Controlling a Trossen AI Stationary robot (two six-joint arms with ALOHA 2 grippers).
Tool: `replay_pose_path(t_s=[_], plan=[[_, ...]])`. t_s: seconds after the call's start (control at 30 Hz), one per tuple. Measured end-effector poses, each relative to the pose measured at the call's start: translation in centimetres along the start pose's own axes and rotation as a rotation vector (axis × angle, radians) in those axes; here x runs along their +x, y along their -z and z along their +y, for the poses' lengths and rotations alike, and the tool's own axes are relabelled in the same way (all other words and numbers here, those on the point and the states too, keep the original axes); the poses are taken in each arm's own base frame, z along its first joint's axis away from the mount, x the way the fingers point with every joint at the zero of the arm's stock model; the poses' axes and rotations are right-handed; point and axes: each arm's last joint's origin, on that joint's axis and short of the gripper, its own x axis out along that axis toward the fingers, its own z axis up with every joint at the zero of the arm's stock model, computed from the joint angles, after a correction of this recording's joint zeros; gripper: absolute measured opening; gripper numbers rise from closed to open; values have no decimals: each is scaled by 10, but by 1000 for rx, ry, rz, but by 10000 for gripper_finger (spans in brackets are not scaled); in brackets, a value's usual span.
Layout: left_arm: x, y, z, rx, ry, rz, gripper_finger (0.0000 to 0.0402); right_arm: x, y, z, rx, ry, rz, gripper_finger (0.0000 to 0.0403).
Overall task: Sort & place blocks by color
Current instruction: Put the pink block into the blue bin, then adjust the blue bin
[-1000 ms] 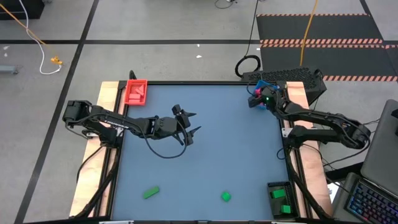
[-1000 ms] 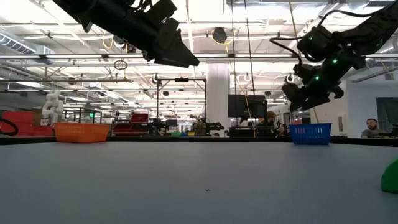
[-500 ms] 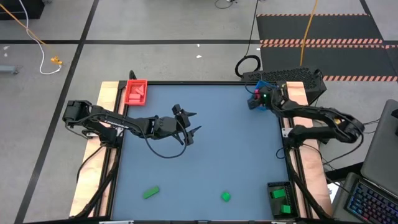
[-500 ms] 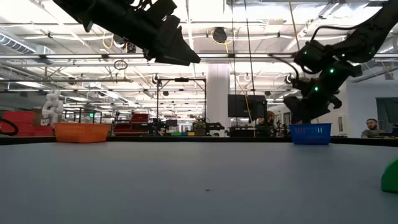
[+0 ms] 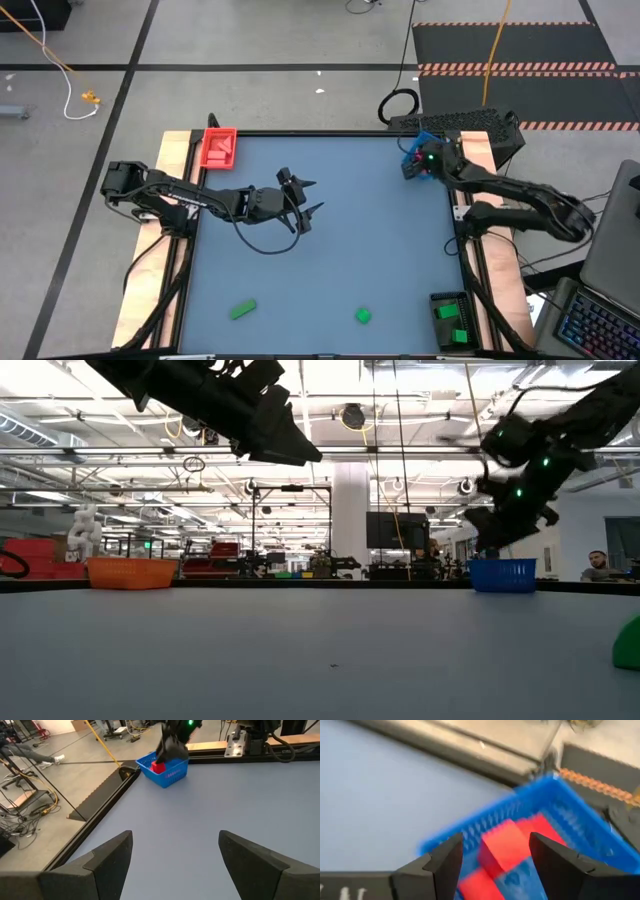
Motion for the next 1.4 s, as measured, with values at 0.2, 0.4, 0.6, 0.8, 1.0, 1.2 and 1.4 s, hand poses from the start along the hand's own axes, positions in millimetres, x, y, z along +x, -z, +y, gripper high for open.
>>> replay_pose_path(t_s=[0.2,0.4,0.6,0.8,1.0,1.2,1.4], plan=[[0,0,0,-4,0,-1,294,-22,-12,-6,56,-24,-146,221],[0,-1,0,-19,0,-5,294,-14,-9,-8,40,4,-97,221],[0,-1,0,-22,0,-8,294,12,4,-8,-4,60,56,221],[0,-1,0,-19,0,-9,294,21,17,-8,-61,97,190,221],[0,-1,0,-19,0,-8,294,11,16,-9,-55,123,173,221],[0,-1,0,-22,1,-8,294,-10,-1,-9,-29,-20,-6,221],[0,-1,0,-23,1,-8,294,-32,-13,-11,99,-189,-147,221]])
